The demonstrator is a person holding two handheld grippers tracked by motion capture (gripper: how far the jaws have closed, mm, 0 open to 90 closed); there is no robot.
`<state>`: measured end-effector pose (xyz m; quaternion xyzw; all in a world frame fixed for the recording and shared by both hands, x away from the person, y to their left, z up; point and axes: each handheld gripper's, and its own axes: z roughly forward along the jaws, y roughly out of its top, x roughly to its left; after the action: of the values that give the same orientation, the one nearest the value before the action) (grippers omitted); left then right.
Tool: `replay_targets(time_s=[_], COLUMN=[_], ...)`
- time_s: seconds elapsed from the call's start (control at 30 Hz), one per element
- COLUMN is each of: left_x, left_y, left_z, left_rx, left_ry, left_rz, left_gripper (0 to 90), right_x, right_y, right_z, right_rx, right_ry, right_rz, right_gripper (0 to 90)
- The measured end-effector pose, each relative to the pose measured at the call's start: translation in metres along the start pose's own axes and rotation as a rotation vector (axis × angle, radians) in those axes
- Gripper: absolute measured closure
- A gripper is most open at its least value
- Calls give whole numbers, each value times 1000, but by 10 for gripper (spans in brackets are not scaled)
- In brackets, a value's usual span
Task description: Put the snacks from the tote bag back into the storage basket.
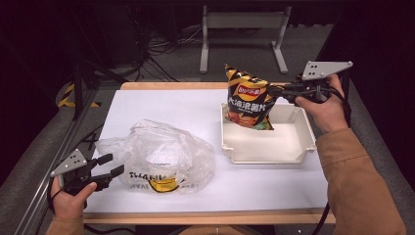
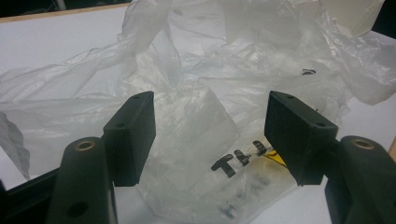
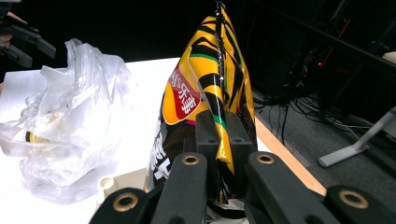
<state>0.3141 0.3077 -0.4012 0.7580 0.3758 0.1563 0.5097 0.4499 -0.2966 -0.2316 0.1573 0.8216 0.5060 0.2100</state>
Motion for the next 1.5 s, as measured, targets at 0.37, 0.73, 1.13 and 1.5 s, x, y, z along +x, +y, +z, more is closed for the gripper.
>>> replay_targets(time_s=[0.37, 0.73, 1.13, 1.5], left_x=[0, 0, -1, -1], left_y=[-4, -8, -11, -13], left_z=[-4, -9, -14, -16], left_rx=[5, -7, 6, 2], left_ry=[7, 28, 37, 44], left_rz=[-5, -18, -26, -35], left_gripper=[344, 335, 332, 327], right_x=[-7, -8, -16, -24], right_y=[-28, -42, -52, -57], right_z=[22, 39, 51, 61], right_rx=[48, 87, 97, 116], right_ry=[13, 33, 72, 35], right_rz=[31, 30, 46, 25], right_gripper=[877, 877, 875, 826])
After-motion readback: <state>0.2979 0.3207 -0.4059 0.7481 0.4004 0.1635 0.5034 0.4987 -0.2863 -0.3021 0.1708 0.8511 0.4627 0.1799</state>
